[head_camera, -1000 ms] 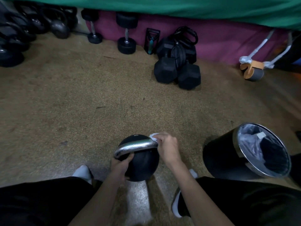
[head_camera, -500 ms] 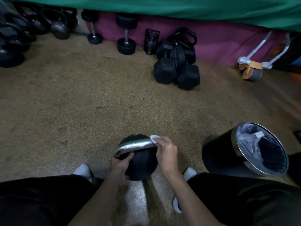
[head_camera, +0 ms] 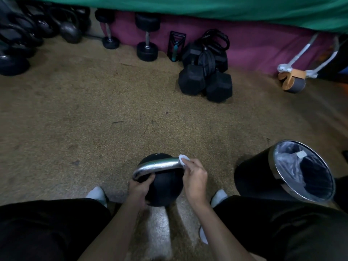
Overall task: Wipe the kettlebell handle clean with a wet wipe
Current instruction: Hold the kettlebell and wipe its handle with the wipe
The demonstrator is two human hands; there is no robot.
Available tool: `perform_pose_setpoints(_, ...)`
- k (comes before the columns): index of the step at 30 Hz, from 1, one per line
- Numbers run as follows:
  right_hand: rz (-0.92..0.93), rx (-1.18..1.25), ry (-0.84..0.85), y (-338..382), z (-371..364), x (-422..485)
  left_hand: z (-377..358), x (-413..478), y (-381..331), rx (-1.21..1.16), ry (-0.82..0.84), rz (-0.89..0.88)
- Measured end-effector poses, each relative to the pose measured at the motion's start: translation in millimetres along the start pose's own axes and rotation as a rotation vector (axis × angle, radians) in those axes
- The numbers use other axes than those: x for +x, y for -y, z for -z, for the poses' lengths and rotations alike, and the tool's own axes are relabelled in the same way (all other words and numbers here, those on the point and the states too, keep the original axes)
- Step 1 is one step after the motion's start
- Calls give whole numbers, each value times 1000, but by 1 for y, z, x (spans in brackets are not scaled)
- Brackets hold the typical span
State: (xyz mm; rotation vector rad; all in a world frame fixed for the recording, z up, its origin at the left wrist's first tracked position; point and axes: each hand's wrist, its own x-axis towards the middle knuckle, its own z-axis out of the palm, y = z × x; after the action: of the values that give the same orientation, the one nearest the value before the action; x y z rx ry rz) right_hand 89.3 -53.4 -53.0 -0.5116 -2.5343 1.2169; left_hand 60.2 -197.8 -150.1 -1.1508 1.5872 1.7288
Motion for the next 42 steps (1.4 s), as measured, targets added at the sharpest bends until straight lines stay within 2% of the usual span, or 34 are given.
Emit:
perform_pose_setpoints(4, -13, -19, -10, 1, -5, 3, 1, 2, 1, -3, 5, 2)
perform_pose_setpoints(8, 63, -25, -49, 1, -6, -8, 1, 5, 2, -13, -1, 4)
perform_pose_setpoints(15, 0, 6, -74, 0, -5, -2, 0, 8, 3, -22, 25, 21)
perform_pose_setpoints(20, 68, 32, -127, 2, -12, -15, -1, 8, 3, -11, 23, 27)
perform_pose_setpoints(27, -41, 4, -189, -11, -11, -6, 3, 12, 5, -15, 32, 29)
perform_pose_setpoints(33, -1, 27, -197, -7, -15, -14, 3, 15, 7, 8, 16, 18)
perform_pose_setpoints(38, -76, 24, -230, -16, -16, -11, 4, 21, 8, 17, 27, 29)
perform_pose_setpoints(42, -62, 36, -227, -6, -16, -5, 2, 22, 9, 25, 19, 21)
